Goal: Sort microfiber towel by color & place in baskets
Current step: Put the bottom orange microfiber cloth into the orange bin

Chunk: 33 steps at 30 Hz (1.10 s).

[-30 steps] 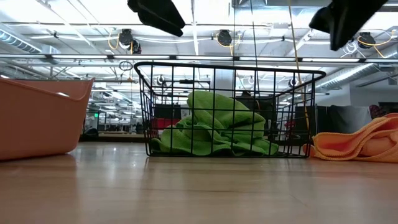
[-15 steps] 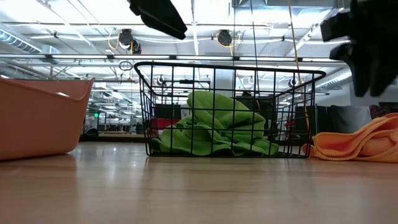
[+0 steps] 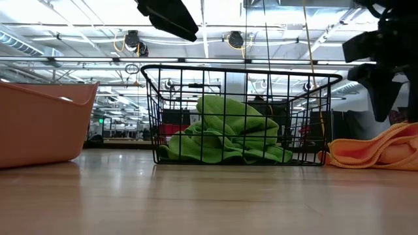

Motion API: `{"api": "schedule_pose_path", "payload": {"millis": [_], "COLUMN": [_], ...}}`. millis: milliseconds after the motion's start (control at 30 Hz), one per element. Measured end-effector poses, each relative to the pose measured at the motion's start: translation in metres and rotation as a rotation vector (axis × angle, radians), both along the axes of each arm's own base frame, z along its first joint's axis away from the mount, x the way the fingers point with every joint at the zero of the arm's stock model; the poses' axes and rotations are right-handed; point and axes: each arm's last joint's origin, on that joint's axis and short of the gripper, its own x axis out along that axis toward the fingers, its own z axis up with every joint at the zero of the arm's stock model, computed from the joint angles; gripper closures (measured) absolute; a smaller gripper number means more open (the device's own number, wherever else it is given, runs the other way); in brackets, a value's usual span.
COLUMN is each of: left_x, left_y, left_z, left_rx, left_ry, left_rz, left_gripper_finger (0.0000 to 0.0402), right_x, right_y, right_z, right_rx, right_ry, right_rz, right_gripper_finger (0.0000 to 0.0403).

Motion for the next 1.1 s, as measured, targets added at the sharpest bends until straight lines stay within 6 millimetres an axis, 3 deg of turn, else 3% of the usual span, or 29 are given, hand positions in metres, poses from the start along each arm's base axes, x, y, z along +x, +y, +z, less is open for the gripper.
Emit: {"api": "schedule_pose_path", "payload": {"millis": [167,433,900,1100], "left_x": [0.000,0.000,0.000,0.000], "left_y": [0.000,0.000,0.000,0.000], "left_z": [0.000,0.000,0.000,0.000], "left_rx": [-0.002,-0.003,-0.002,-0.002], "left_ry": [-0.004,-0.003,-0.002,-0.003], "left_rz": [0.001,0.002,0.001,0.001], "left_gripper_finger": [0.0120,0.0120,0.0120,0.0120], "right_x": [-0.004,-0.013,-0.020,-0.022], "right_y": [-0.002,-0.005,-0.007,-0.008], "right_z": [-0.008,-0.023,-0.049,-0.055], "right_rx": [-0.017,-0.050,-0.008,0.020], "right_ry": [0.030,0.065,0.045,0.037], "right_rz": [0.027,0.005,-0.048,-0.084], "right_gripper_finger": [0.0106,0.0122,0.0192,0.0267]}}
